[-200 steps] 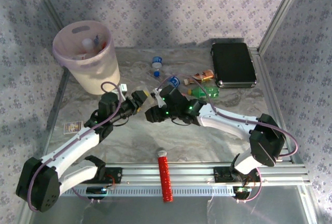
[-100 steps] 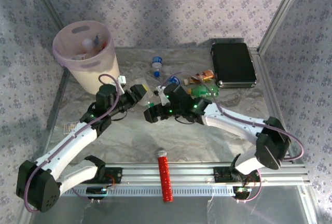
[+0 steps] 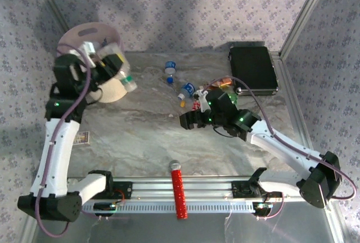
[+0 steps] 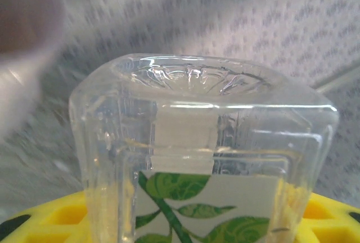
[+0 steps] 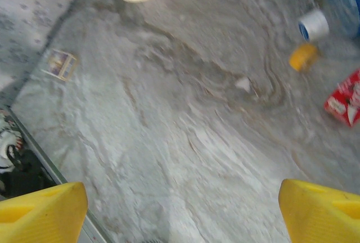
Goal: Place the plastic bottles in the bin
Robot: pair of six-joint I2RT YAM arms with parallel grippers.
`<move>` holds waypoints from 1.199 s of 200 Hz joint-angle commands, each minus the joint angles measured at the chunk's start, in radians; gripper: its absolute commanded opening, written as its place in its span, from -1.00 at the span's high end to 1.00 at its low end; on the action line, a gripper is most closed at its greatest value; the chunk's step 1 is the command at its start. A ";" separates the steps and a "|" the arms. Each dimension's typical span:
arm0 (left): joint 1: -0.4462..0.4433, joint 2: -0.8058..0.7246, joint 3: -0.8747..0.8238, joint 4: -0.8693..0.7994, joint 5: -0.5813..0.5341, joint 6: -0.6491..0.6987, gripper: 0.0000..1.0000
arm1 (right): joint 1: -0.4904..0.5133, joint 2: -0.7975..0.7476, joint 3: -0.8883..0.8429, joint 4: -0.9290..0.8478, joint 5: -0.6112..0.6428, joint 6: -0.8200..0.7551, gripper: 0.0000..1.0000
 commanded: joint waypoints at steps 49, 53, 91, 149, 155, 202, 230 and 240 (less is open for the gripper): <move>0.319 0.347 0.526 -0.301 0.062 0.260 -0.07 | -0.010 -0.060 -0.009 -0.095 0.027 0.010 -0.77; 0.321 0.369 0.556 -0.316 0.036 0.277 -0.07 | -0.009 -0.060 -0.008 -0.097 0.029 0.011 -0.77; 0.328 0.630 0.884 -0.495 -0.079 0.375 -0.07 | -0.003 -0.037 -0.004 -0.101 0.040 0.020 -0.76; 0.246 0.947 1.300 -0.778 -0.211 0.539 0.14 | 0.003 -0.028 -0.007 -0.103 0.063 0.010 -0.75; 0.238 0.984 1.345 -0.797 -0.212 0.540 0.14 | 0.004 -0.024 -0.005 -0.102 0.061 0.010 -0.75; 0.184 1.080 1.370 -0.830 -0.267 0.583 0.18 | 0.009 -0.032 -0.009 -0.124 0.082 -0.002 -0.74; 0.182 1.122 1.368 -0.868 -0.263 0.588 0.12 | -0.003 -0.042 -0.024 -0.126 0.078 -0.006 -0.74; 0.180 1.132 1.364 -0.871 -0.261 0.590 0.07 | -0.006 -0.042 -0.025 -0.125 0.077 -0.009 -0.74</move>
